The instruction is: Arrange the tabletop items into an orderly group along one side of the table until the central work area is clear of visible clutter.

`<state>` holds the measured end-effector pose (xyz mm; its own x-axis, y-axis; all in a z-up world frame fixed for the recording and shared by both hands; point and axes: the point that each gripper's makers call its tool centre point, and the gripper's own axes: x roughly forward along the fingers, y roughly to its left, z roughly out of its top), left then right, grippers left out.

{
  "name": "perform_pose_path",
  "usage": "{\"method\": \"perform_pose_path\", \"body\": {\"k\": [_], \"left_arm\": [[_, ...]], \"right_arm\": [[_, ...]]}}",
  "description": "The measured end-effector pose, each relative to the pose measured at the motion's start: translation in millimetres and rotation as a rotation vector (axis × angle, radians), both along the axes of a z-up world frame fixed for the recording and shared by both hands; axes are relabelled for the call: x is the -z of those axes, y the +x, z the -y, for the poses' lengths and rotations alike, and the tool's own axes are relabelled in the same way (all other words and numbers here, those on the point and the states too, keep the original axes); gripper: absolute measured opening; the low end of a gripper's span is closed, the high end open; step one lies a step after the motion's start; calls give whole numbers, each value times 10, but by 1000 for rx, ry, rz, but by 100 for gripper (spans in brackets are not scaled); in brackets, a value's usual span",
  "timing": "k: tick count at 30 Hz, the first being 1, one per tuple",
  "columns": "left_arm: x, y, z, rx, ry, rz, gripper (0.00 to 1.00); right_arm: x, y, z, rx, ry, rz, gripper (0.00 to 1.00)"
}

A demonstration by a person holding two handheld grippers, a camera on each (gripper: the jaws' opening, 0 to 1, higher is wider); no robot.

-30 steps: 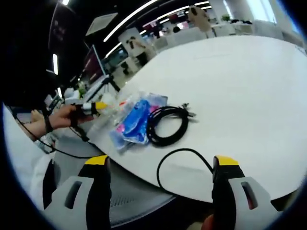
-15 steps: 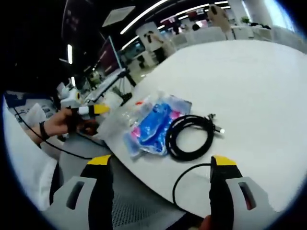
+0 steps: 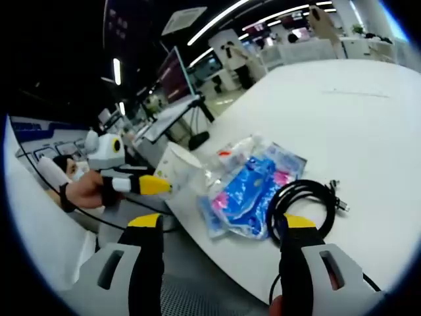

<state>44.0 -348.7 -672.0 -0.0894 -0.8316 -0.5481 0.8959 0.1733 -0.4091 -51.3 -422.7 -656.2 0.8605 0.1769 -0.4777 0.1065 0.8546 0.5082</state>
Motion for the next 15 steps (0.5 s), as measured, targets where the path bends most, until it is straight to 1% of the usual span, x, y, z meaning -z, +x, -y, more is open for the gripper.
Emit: {"method": "perform_pose_path", "body": {"k": [3,4,6,9,15], "left_arm": [[-1,-105,2,43,-6,7,38],[6,-147,0,70,-4,19,38],[23,-194,-3,96,4,35,38],[16,-278,8,122,-4,23,38],[-6,-403,32,176,-12,30,38]], "right_arm": [[-56,77,-58,-26,-3,15,66],[-79,97,-80,-36,-2,22,65],[-129,143,-129,-53,6,38,62],[-182,219,-229,-93,23,59,59],[-182,291,-363,-141,38,64,53]]}}
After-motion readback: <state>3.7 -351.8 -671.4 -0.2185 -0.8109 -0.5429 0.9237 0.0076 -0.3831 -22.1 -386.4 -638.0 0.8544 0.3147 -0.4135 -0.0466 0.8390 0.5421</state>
